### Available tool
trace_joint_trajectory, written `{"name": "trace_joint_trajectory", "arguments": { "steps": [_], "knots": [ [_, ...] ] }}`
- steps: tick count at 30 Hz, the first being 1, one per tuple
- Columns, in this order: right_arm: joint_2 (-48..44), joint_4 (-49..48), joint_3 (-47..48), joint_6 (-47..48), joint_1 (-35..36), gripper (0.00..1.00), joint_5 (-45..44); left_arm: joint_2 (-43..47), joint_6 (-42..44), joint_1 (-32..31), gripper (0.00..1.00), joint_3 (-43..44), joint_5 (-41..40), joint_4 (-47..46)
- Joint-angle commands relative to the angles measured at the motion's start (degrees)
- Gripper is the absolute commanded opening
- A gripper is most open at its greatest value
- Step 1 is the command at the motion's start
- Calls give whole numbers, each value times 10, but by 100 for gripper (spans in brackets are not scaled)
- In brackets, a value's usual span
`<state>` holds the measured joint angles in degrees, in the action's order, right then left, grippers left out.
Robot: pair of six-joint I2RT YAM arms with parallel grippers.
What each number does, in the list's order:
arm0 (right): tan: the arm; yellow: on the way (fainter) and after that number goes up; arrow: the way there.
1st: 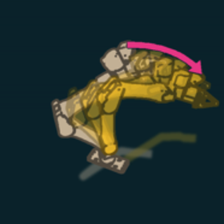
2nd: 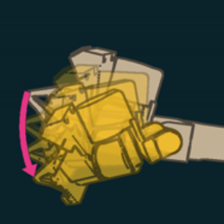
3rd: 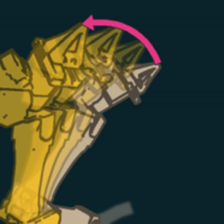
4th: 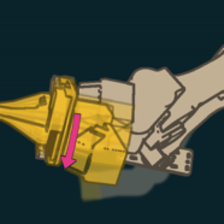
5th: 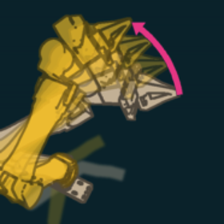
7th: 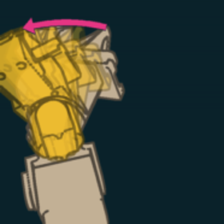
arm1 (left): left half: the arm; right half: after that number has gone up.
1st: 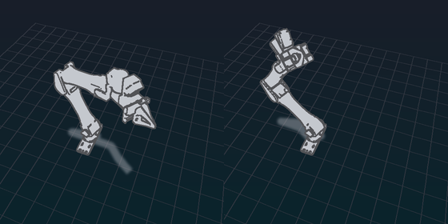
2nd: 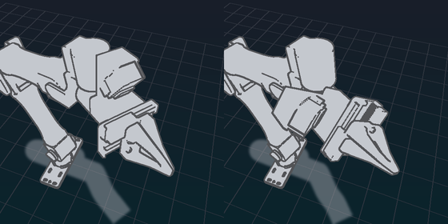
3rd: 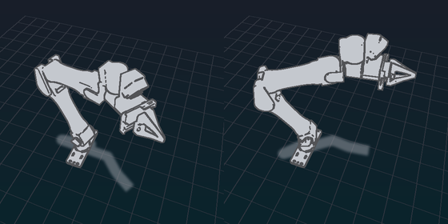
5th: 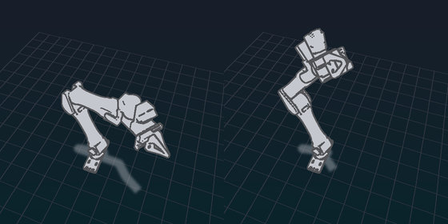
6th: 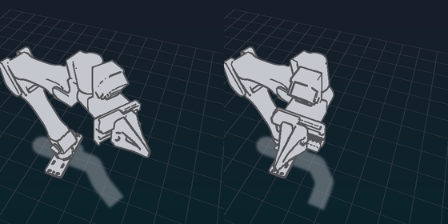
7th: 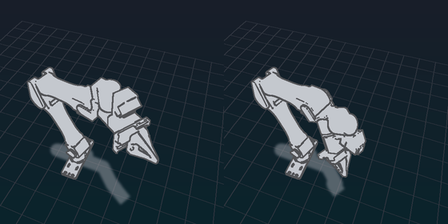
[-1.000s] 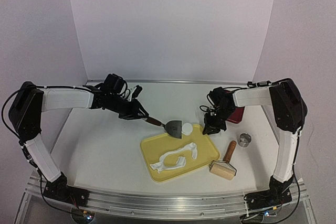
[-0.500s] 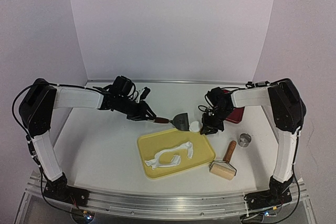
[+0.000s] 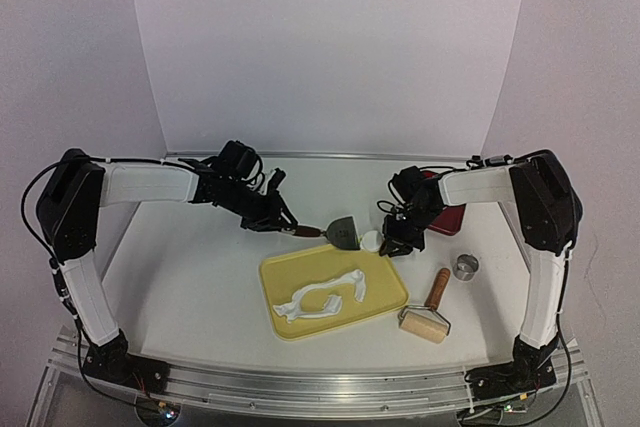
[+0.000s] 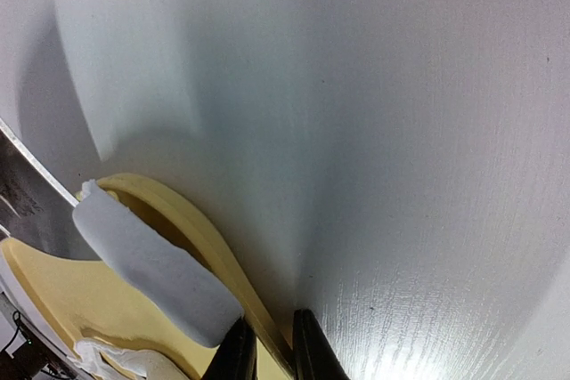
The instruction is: Roll out the dumpling wrappers from the dough
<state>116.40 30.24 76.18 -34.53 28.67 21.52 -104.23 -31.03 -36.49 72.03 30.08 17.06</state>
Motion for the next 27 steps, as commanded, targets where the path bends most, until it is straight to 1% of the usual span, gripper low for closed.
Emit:
{"name": "trace_joint_trajectory", "arguments": {
  "steps": [1, 6, 9, 13, 18, 23, 27],
  "knots": [
    [29, 7, 7, -9, 5, 15, -28, 33, -23, 3, 0, 33, -18, 67],
    [27, 12, 19, 7, 5, 24, -32, 5, -26, 3, 0, 53, 7, 71],
    [6, 15, 20, 27, 4, 32, -30, -9, -25, 3, 0, 63, 8, 68],
    [-29, 22, 11, 46, -4, 41, -24, -26, -24, 3, 0, 75, 5, 74],
    [-61, 22, -5, 52, -20, 44, -9, -43, -20, 3, 0, 83, 16, 73],
    [-70, 22, 20, 66, -22, 44, -1, -52, -12, 3, 0, 98, 14, 85],
    [-57, 22, 41, 75, -28, 48, 12, -55, -12, 3, 0, 99, 13, 86]
  ]
}}
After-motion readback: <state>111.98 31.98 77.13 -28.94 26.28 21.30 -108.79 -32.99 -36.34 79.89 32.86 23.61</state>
